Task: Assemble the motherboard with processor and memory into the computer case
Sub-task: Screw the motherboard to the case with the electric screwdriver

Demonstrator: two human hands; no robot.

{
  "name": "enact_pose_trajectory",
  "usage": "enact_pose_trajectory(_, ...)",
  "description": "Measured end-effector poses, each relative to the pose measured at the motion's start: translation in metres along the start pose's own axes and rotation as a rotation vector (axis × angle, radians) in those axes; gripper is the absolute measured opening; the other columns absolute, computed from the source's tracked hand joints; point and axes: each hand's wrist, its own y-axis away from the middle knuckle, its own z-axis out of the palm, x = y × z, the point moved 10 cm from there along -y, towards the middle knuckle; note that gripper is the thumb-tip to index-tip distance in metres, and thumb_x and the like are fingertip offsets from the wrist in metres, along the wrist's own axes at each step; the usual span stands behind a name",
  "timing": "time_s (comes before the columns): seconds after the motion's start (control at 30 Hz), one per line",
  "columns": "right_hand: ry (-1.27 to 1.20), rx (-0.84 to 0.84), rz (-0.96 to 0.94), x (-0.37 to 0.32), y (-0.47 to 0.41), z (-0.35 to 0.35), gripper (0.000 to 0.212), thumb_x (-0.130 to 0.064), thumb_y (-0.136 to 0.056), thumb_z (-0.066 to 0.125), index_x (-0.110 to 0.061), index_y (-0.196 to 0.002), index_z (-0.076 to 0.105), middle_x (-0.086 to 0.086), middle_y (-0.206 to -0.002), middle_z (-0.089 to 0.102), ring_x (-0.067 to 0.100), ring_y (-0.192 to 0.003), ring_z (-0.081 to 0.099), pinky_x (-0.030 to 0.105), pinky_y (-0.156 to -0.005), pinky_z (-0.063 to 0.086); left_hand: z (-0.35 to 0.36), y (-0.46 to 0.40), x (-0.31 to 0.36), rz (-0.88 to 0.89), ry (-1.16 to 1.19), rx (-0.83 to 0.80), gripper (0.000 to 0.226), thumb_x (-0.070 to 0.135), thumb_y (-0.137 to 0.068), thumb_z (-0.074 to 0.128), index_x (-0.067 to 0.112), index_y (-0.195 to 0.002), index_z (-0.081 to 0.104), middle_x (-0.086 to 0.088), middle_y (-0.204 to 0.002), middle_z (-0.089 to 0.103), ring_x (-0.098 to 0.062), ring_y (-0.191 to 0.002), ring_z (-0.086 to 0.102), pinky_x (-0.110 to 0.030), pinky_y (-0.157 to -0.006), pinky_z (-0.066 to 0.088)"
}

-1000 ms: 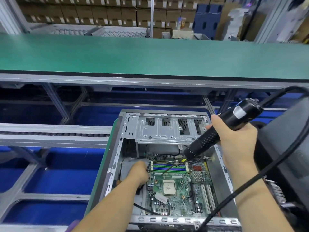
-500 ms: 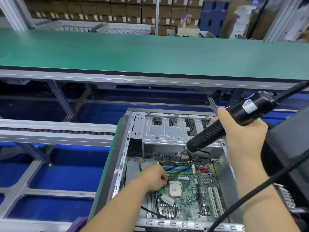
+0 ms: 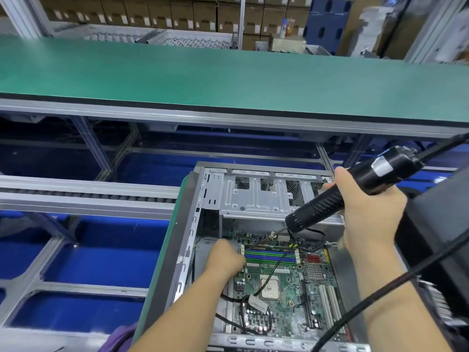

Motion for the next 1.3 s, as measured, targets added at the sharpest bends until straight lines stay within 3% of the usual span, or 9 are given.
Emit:
enact_pose_trajectory(0.03,0.002,0.006,0.004,0.002,0.000,-0.001,0.015,-0.043,-0.065,0.085,-0.038,-0.072,0.073,0.004,-0.075,0.073,0.041,-0.082,0.073,0.062,-0.081,0.058,-0.003,0.000,0.002,0.019,0.052,0.016,0.016,0.001,-0.081,0.064,0.015,-0.082,0.056,-0.001,-0.074,0.056,-0.013,-0.063,0.055,-0.021,-0.053,0.046)
enact_pose_trajectory(0.1,0.006,0.013,0.013,0.006,-0.001,-0.003,0.016,-0.043,-0.065,0.085,-0.038,-0.071,0.072,0.006,-0.076,0.073,0.042,-0.083,0.073,0.062,-0.081,0.058,-0.002,0.002,0.015,0.103,0.116,-0.006,0.031,0.000,-0.084,0.067,0.020,-0.106,0.061,0.002,-0.086,0.062,-0.007,-0.069,0.057,-0.011,-0.051,0.042)
enact_pose_trajectory(0.17,0.009,0.018,0.025,0.010,0.000,-0.004,0.016,-0.043,-0.065,0.086,-0.039,-0.071,0.071,0.006,-0.077,0.072,0.041,-0.084,0.073,0.061,-0.082,0.058,0.003,0.005,0.025,0.164,0.133,-0.028,0.038,0.005,-0.086,0.072,0.025,-0.117,0.062,0.006,-0.091,0.061,-0.002,-0.073,0.056,-0.008,-0.050,0.038)
enact_pose_trajectory(0.5,-0.003,0.029,0.035,0.006,0.002,-0.007,0.014,-0.042,-0.064,0.085,-0.040,-0.069,0.072,0.003,-0.076,0.074,0.038,-0.084,0.074,0.061,-0.083,0.058,-0.003,0.005,0.025,0.146,0.143,0.060,0.004,0.013,-0.089,0.073,0.017,-0.090,0.071,0.007,-0.076,0.062,-0.005,-0.068,0.057,-0.015,-0.057,0.043)
enact_pose_trajectory(0.67,-0.026,0.018,0.005,-0.002,0.004,-0.004,0.011,-0.039,-0.067,0.082,-0.042,-0.068,0.072,-0.003,-0.071,0.075,0.027,-0.076,0.076,0.058,-0.080,0.061,-0.001,0.003,0.026,0.150,0.132,0.048,0.006,0.012,-0.086,0.076,0.013,-0.091,0.074,0.007,-0.075,0.062,-0.004,-0.066,0.055,-0.012,-0.058,0.042)
enact_pose_trajectory(0.83,-0.006,0.018,0.017,0.005,0.002,-0.006,0.012,-0.038,-0.067,0.084,-0.037,-0.070,0.072,0.003,-0.072,0.073,0.041,-0.082,0.073,0.062,-0.079,0.059,-0.002,0.004,0.026,0.152,0.117,0.050,0.010,0.013,-0.085,0.077,0.020,-0.086,0.070,0.007,-0.076,0.062,-0.003,-0.066,0.055,-0.010,-0.056,0.041)
enact_pose_trajectory(1.3,-0.002,0.021,0.028,0.011,0.001,-0.006,0.013,-0.042,-0.066,0.084,-0.041,-0.072,0.072,0.000,-0.076,0.074,0.035,-0.083,0.074,0.059,-0.083,0.059,-0.003,0.003,0.029,0.187,0.073,0.062,0.007,0.016,-0.086,0.076,0.019,-0.088,0.070,0.007,-0.079,0.062,-0.005,-0.068,0.056,-0.015,-0.061,0.045)
